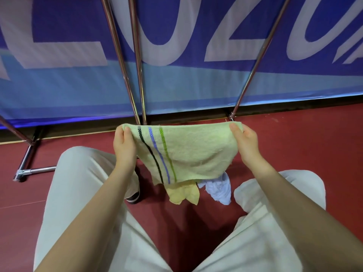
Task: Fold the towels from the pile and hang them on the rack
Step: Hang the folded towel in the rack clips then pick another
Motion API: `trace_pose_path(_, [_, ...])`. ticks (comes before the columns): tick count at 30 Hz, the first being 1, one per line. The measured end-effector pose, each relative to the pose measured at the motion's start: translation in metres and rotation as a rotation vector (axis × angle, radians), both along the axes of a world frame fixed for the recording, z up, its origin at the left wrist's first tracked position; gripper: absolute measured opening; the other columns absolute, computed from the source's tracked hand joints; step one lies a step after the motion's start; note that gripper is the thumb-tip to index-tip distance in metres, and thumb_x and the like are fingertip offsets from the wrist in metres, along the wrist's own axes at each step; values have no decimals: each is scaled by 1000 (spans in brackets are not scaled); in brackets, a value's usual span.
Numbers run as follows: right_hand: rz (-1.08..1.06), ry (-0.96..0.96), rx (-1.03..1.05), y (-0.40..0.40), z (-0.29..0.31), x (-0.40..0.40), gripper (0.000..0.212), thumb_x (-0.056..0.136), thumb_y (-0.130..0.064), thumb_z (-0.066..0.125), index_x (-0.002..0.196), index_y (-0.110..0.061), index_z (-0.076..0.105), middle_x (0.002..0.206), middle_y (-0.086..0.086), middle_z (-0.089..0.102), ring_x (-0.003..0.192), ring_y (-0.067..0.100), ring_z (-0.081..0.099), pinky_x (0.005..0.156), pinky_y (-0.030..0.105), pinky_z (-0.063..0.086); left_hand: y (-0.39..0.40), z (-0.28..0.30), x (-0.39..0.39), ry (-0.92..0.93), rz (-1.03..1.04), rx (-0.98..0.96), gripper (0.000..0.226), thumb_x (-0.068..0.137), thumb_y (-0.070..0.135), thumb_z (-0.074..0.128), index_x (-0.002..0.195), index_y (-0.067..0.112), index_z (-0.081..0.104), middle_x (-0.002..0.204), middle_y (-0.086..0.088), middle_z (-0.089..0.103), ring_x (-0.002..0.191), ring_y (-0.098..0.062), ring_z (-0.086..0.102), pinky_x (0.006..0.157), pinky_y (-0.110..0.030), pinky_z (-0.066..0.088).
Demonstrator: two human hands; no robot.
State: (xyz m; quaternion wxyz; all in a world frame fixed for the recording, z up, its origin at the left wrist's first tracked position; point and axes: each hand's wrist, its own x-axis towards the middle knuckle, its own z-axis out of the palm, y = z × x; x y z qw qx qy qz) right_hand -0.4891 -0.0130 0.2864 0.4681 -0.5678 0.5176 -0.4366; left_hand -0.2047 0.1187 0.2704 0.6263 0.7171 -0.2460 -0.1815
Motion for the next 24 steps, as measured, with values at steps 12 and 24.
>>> trace_pose_path(12, [-112,-63,210,16,-28,15,18,92,-20,60,87,-4,68,79,2,61,76,13,56,69,28,44,-4,-11,0,211,-7,149,28,101,25,35,82,19,54,80,6,55,78,-12,49,77,-27,42])
trace_pose_path(24, [-349,-296,516,15,-36,29,11,93,-16,60,86,-9,63,78,0,60,72,15,57,64,25,46,-17,1,-38,833,-2,122,19,102,21,43,113,12,55,89,0,63,78,-13,60,62,-26,48])
